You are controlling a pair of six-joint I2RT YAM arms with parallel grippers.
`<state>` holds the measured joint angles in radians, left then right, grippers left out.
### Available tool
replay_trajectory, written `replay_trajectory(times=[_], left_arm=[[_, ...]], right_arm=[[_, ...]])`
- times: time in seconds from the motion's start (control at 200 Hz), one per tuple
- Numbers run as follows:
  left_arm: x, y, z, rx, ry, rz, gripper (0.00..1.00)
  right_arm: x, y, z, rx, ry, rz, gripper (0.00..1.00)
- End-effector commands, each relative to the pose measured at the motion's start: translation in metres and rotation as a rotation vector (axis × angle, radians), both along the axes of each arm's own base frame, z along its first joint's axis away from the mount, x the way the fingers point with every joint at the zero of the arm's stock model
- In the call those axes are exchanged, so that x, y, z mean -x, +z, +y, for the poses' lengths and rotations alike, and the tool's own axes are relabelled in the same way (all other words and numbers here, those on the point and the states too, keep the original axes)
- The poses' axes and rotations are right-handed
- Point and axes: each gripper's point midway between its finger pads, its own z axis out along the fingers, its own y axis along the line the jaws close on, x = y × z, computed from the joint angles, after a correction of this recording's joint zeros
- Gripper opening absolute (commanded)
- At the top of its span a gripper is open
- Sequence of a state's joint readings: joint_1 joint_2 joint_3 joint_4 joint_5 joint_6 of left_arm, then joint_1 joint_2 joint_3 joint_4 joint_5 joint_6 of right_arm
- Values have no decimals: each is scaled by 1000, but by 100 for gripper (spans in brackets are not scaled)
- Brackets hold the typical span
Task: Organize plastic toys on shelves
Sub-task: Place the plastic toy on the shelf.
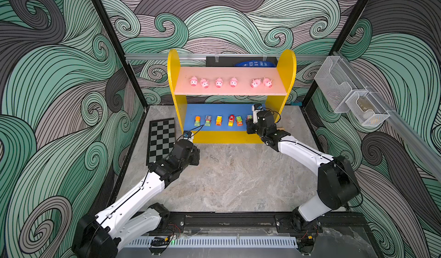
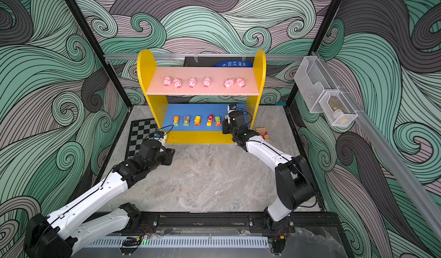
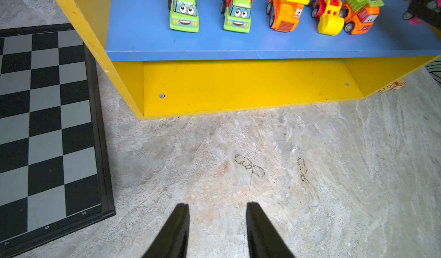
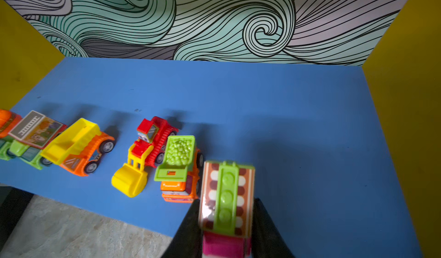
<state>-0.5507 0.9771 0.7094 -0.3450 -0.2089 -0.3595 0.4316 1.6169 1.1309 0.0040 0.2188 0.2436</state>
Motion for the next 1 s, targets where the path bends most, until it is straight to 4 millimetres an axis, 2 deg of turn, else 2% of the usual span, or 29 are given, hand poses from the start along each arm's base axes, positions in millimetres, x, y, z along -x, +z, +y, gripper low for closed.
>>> replay_trajectory(times=[0.0,0.335,0.595,0.765,0.996], left_arm=[[1,3,3,6,7,-6,44],[1,3,4,8,9,-9,44],[2,3,5,9,9,-9,44],[1,3,4,9,7,-9,44],[1,4,4,9,7,-11,44]], right_arm=[[-10,-2,-3,24,-5,5,19],[-21,-10,-3,36,-3,23,20],[-24,-23,-2,43,-2,59,23],[-24,-27,1,23,0,73,30],[-25,-22,0,11,-12,66,45]])
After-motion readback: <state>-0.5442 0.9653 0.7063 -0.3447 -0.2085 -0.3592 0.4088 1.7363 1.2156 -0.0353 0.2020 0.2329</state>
